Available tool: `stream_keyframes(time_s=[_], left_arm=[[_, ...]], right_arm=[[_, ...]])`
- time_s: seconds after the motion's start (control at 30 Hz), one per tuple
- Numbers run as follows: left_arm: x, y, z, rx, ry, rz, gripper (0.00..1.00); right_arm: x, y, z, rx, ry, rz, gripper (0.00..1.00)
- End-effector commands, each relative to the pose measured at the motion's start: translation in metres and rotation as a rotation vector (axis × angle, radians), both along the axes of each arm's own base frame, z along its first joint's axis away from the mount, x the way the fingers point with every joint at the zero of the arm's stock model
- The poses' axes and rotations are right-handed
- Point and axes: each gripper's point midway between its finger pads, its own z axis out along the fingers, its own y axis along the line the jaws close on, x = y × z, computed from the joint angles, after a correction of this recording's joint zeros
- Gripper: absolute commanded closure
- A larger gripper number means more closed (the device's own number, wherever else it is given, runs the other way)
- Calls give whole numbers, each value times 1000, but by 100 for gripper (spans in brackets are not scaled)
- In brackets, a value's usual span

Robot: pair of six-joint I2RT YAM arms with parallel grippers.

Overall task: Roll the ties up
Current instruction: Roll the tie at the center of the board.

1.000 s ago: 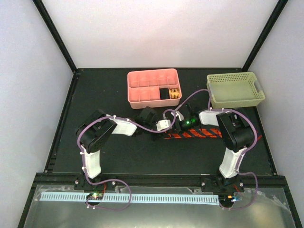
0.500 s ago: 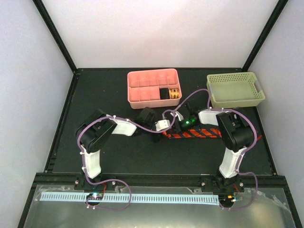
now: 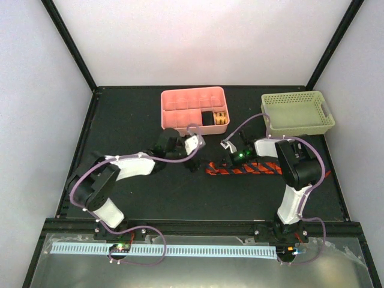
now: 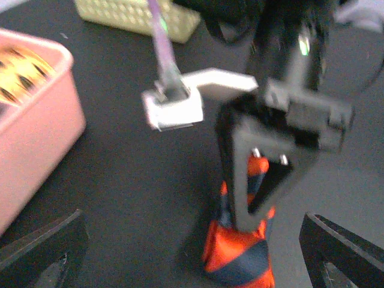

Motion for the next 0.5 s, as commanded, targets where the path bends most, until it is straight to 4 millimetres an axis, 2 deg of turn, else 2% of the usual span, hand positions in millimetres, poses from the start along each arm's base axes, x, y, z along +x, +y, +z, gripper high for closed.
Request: stream_keyframes(time_s=[0.0, 0.07, 0.13, 0.2, 0.37, 0.47], left_arm=[[28, 1, 54, -124, 108, 57, 1], [25, 1, 59, -141, 101, 16, 1], [14, 7, 64, -213, -4, 2, 1], [3, 8, 58, -253, -69, -22, 1], [-7, -7, 11, -171, -21, -133, 1], [-11, -17, -9, -141, -22, -145, 1]], right_arm=[[-6, -13, -16, -53, 20, -10, 98], [-7, -15, -17, -55, 23, -15, 98], [-7, -18, -19, -63, 24, -18, 98], [-7, -21, -21, -71, 27, -25, 98], [-7, -27, -25, -104, 32, -33, 98], [-9, -31, -27, -130, 45, -33, 98]])
